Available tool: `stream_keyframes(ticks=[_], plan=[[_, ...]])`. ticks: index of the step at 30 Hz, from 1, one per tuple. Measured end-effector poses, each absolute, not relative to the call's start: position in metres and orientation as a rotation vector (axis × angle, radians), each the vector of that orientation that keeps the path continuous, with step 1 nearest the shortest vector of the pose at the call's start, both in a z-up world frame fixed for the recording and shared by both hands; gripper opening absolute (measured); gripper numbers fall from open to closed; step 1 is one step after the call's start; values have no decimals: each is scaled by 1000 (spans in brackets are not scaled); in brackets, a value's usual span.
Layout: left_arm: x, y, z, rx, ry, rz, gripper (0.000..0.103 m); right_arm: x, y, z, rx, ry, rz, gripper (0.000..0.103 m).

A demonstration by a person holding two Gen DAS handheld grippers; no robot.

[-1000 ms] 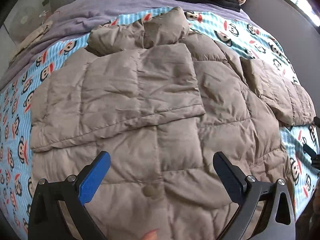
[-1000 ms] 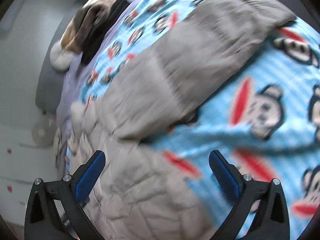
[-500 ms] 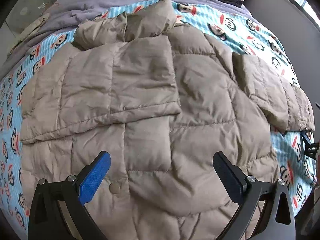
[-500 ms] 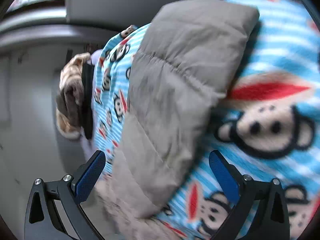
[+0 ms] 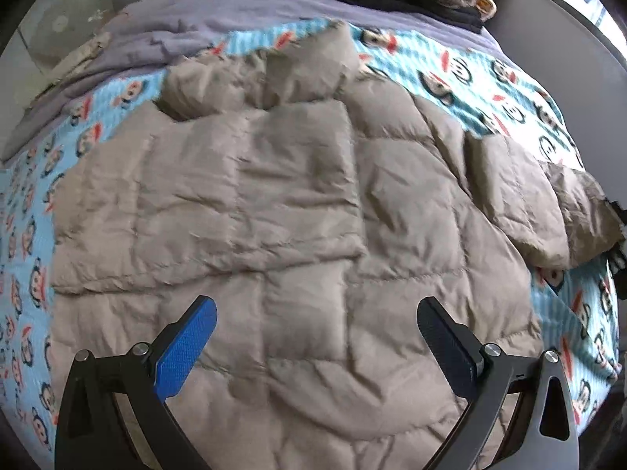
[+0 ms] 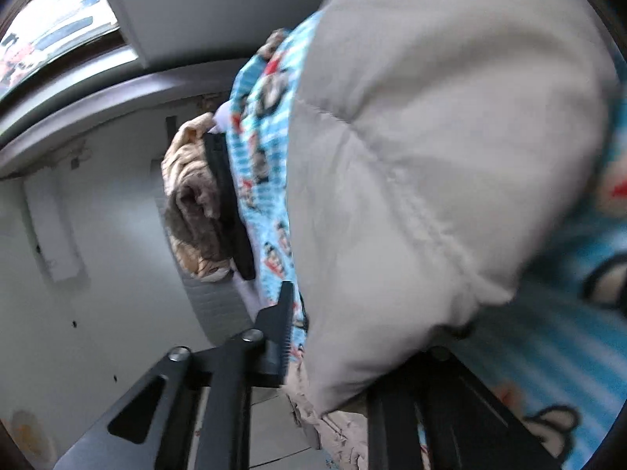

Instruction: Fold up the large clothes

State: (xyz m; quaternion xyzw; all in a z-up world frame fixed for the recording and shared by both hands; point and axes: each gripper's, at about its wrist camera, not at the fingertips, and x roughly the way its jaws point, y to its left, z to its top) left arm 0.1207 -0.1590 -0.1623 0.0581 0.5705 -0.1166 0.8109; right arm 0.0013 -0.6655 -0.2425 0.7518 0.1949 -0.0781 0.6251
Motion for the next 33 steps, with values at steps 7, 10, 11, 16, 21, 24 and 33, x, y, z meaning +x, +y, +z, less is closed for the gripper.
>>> stream_keyframes(ticks=[7,10,11,16,21,24,33], plan=[[140,-104,-156,68,1181,-139,103,65,-613,-171,1450,506,48,15],[146,-78,-154,53,1160,-83,103,107,-567,-136,1276,568,145,15],[147,-71,-154,48,1153,-69,103,120,-552,-126,1216,590,166,15],[157,-28,-152,-4,1127,-11,103,182,-433,-87,829,715,297,15],[162,4,-157,-47,1118,6,103,210,-313,-111,555,875,351,15],[165,17,-163,-57,1126,1,103,217,-270,-145,450,981,328,15],[170,18,-180,-69,1155,-70,103,214,-263,-215,518,1173,186,28]])
